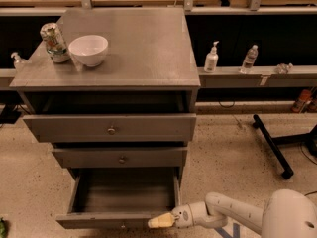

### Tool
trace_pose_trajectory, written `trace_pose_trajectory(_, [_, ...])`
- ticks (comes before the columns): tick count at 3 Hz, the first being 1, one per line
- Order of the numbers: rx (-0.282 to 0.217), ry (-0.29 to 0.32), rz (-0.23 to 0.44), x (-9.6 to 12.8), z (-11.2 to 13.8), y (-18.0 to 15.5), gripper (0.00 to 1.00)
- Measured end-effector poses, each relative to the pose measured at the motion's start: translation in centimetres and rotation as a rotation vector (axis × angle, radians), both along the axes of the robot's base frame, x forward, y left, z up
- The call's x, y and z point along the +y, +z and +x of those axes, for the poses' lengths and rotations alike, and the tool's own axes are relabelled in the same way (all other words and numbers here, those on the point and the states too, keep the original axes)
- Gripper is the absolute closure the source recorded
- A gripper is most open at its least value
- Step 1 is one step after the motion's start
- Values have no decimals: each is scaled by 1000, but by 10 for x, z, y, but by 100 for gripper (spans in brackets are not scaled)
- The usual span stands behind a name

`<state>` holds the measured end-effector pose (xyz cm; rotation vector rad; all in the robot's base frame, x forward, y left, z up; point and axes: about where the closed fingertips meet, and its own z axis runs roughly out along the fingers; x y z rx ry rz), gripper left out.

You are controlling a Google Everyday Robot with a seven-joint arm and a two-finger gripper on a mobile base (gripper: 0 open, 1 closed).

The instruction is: Close bottom drawer

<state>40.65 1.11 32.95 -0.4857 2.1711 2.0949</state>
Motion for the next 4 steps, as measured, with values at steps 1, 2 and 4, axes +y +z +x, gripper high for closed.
trace_pose_trajectory(1, [19, -8, -29, 13, 0, -16, 100])
trace_pose_trajectory(2, [25, -43, -91, 36, -3, -44, 100])
trace_pose_trajectory(4, [38, -116, -181, 60, 8, -76, 100])
